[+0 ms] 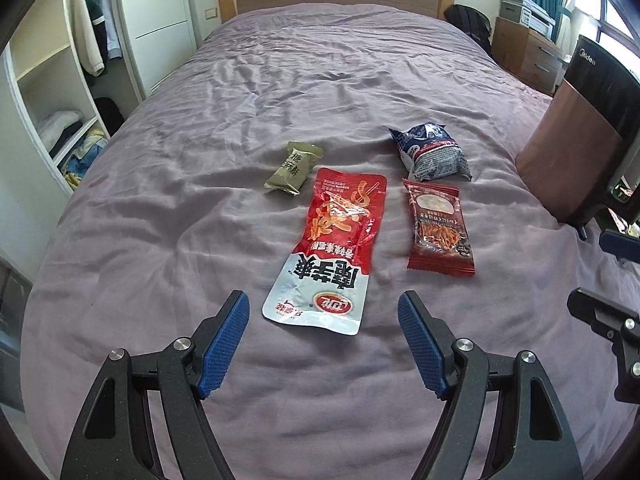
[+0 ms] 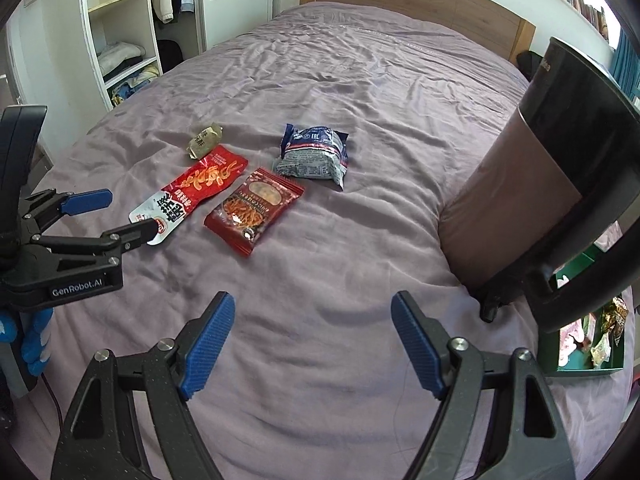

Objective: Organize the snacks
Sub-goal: 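Withdraw both tools from the tray toward the remaining snacks, then grasp the red spicy strip bag with left tool while right tool grasps red noodle packet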

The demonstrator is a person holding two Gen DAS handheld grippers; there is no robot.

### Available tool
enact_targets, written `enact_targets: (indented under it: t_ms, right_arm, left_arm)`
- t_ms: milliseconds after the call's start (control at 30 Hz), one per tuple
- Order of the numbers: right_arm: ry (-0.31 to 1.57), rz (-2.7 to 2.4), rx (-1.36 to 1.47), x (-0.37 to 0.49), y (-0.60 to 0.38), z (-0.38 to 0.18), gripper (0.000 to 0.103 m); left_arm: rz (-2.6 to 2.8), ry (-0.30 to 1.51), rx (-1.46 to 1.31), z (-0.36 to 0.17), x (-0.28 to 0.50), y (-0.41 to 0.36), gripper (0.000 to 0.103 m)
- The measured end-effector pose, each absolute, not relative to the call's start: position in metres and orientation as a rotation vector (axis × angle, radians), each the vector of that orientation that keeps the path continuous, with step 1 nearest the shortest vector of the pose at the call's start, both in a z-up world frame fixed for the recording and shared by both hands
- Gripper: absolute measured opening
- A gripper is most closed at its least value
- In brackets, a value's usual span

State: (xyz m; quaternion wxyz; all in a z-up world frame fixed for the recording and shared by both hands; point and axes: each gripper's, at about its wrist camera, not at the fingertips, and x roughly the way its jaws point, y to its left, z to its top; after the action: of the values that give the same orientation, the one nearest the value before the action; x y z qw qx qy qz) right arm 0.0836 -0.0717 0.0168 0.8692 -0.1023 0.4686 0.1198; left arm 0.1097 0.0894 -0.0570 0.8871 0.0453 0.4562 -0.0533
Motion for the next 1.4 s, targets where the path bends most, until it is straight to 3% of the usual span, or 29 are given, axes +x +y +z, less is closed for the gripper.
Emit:
enact_targets:
  t_ms: [600,1400]
  right_arm:
    - [1.047,0.296,-0.059,0.158,-0.036,-0.018,0.103]
    - [1.087,0.172,-0.112,0.195,-0.014,-0.055,0.103]
  left_arm:
    - [-0.107,1.09,0.041,-0.104,0.174,0.09,0.072]
    - [-0.152,0.978,0.046,-0.108,0.176,0.092,0.071]
